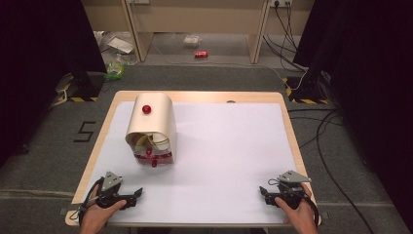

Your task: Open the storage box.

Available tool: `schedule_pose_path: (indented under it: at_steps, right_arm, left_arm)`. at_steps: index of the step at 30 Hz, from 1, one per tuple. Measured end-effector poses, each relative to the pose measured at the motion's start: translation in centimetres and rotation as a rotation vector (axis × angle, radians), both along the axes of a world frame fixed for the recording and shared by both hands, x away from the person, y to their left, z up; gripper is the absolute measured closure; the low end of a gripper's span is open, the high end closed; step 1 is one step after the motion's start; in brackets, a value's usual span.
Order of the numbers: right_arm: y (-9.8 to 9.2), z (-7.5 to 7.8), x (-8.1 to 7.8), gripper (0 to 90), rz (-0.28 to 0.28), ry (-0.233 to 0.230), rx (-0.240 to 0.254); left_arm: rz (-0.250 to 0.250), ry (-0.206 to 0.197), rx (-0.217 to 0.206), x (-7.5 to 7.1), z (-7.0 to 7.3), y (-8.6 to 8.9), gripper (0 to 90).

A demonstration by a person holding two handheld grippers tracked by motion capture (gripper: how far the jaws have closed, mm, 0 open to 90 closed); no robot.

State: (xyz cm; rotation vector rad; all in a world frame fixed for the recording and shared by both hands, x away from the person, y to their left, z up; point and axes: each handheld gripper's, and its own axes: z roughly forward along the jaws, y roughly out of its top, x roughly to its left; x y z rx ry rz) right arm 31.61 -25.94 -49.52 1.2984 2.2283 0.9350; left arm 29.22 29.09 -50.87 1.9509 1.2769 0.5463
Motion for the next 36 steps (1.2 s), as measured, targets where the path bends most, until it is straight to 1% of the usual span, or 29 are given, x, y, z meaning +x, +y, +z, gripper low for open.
schedule_pose_path:
  at_steps: [9,13,15,19,23,24,25,27,28,30,36]
  right_arm:
    - [0.0,0.0,0.0,13.2,0.0,-0.001,0.0]
    - [0.0,0.0,0.0,13.3,0.0,-0.001,-0.001]
    - [0.0,0.0,0.0,13.2,0.0,-0.001,-0.001]
    - [0.0,0.0,0.0,13.3,-0.001,-0.001,0.0]
    - [0.0,0.0,0.0,13.2,0.0,-0.001,-0.001]
    - [0.0,0.0,0.0,13.3,0.0,-0.001,-0.001]
    - [0.0,0.0,0.0,13.3,0.0,-0.001,-0.001]
    - [0.0,0.0,0.0,13.3,0.0,-0.001,0.0]
    - [0.0,0.0,0.0,13.3,0.0,-0.001,0.0]
    - [0.0,0.0,0.0,13.3,0.0,-0.001,0.0]
    - [0.0,0.0,0.0,13.3,0.0,-0.001,0.0]
  left_arm:
    - [-0.001,-0.007,0.006,-0.1,0.0,0.0,7.9]
    - [0.001,-0.02,-0.008,-0.2,0.0,0.0,10.7]
    - [-0.014,-0.027,-0.02,-0.3,0.1,0.2,15.4]
    - [-0.029,-0.043,-0.03,-0.5,0.2,0.2,15.0]
    - [-0.039,-0.075,-0.032,-0.6,0.5,0.0,15.1]
    - [-0.039,-0.075,-0.032,-0.6,0.5,0.0,15.1]
    - [-0.046,-0.097,-0.032,-0.8,0.8,-0.3,15.1]
    - [-0.062,-0.108,-0.025,-0.8,1.0,-0.6,15.1]
    - [-0.062,-0.108,-0.025,-0.8,1.0,-0.6,15.1]
    - [-0.082,-0.119,-0.016,-0.9,1.1,-1.1,15.2]
    - [-0.121,-0.139,-0.014,-1.1,1.5,-2.1,15.3]
